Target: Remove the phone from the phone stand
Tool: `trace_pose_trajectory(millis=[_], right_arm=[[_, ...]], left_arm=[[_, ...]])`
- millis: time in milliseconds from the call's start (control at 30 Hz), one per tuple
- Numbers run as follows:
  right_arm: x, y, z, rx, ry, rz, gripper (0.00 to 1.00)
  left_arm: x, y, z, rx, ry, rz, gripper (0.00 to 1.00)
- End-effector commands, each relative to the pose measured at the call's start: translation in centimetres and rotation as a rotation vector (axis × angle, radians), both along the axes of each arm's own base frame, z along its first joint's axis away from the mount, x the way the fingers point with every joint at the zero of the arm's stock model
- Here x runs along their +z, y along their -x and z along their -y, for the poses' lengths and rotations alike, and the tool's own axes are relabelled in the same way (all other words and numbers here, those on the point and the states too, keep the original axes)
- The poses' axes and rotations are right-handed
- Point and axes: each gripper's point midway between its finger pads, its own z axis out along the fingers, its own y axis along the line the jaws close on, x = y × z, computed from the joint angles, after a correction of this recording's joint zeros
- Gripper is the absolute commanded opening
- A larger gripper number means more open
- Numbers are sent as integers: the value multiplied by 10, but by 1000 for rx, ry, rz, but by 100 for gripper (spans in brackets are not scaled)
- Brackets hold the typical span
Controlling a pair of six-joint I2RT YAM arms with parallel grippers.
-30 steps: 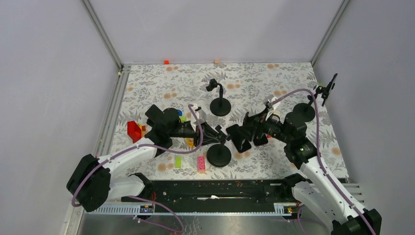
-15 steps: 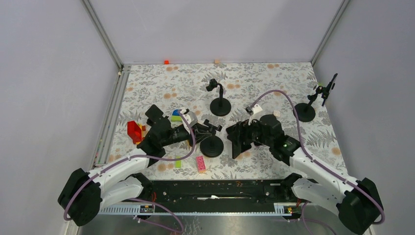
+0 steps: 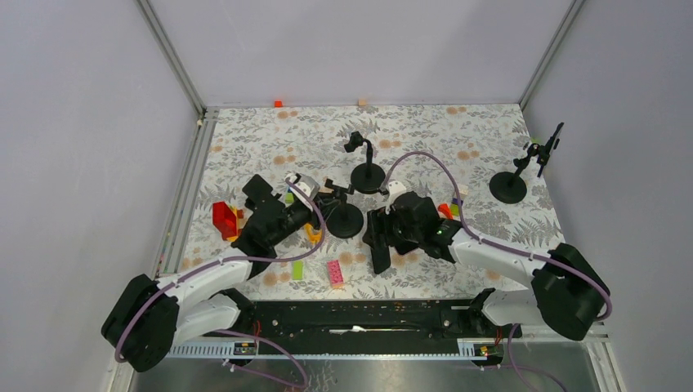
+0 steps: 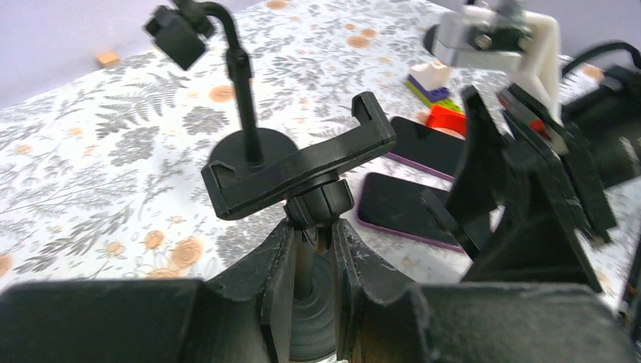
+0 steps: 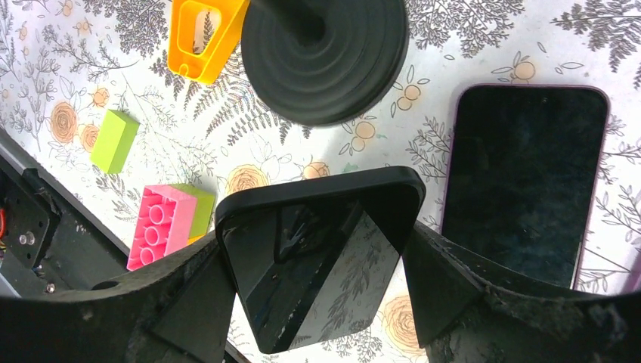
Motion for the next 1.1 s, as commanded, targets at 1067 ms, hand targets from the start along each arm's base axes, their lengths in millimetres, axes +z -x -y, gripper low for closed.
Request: trace_pose_trajectory(millis=[1067], right_arm=[[-72, -38, -35, 36, 414, -55, 32]], left_arm=[[39, -170, -81, 367, 131, 135, 23]])
